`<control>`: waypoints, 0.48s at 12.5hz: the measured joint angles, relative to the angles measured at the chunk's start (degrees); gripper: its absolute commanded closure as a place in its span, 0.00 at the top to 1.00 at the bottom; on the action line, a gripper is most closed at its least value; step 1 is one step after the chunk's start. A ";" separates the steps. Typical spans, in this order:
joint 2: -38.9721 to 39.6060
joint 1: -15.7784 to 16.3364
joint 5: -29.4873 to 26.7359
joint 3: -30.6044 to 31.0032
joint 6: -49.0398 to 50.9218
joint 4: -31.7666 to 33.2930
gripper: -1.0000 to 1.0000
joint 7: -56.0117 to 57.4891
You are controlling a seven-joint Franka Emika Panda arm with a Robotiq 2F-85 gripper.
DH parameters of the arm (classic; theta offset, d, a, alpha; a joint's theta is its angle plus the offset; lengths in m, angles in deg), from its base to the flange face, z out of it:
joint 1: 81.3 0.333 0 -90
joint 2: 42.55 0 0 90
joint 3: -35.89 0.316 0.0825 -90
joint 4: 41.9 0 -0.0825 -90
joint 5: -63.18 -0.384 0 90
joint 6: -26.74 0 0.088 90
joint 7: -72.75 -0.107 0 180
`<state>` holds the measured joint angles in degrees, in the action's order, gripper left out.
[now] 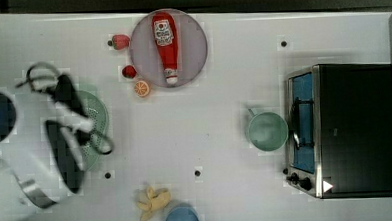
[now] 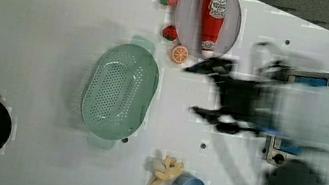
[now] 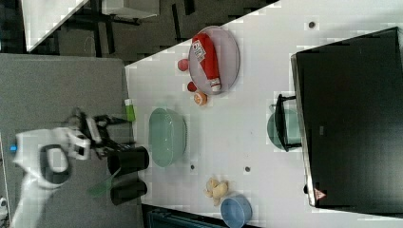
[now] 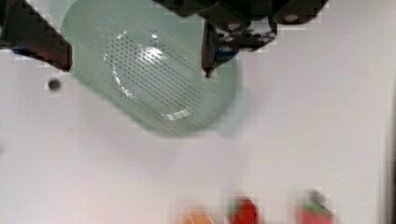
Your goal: Drag strainer right to left.
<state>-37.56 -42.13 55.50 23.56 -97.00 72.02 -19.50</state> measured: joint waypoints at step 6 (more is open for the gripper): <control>-20.42 -7.41 11.84 -20.23 19.89 -3.02 1.00 30.02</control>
<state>-57.98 -49.54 67.34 3.33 -77.11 69.00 10.52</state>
